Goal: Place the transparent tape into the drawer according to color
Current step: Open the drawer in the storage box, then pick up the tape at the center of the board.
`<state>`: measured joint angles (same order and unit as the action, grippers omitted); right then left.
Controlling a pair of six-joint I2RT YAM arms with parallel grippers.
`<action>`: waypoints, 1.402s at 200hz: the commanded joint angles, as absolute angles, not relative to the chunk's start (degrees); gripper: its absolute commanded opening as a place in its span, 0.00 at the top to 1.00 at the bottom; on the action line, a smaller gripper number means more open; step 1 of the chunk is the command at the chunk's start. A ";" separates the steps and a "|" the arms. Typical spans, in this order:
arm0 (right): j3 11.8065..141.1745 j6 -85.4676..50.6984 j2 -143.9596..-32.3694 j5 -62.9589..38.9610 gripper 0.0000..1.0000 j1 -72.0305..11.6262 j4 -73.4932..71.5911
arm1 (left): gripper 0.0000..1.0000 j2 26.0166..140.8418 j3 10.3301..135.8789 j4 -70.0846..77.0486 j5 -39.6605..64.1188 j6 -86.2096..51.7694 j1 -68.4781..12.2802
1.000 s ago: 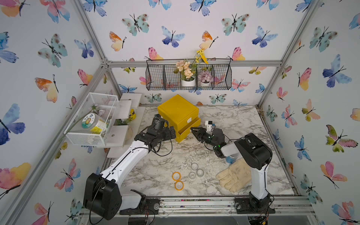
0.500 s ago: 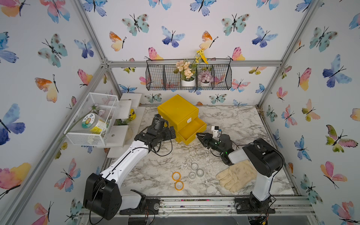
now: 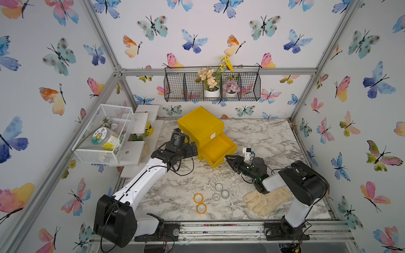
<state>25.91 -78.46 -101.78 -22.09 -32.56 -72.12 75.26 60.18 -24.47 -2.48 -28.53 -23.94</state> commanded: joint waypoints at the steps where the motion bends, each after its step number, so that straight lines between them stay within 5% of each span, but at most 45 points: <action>1: 24.55 -76.99 -100.57 -21.57 0.62 -32.70 -70.73 | 0.01 74.39 60.07 -24.96 -2.41 -28.06 -23.58; 25: 24.26 -76.04 -99.45 -21.56 0.47 -32.70 -70.17 | 0.01 74.34 59.95 -24.96 -2.06 -27.95 -23.60; 52: 23.86 -73.97 -96.56 -21.46 0.41 -32.70 -67.50 | 0.01 74.27 59.92 -24.78 -1.57 -27.95 -23.69; 207: 33.18 -36.83 -76.10 -22.13 0.37 -33.42 -5.51 | 0.01 69.30 56.32 -25.38 8.64 -29.10 -26.09; 280: 41.70 -24.23 -77.17 -8.38 0.36 -49.38 16.85 | 0.01 66.09 50.90 -25.40 9.37 -28.93 -26.04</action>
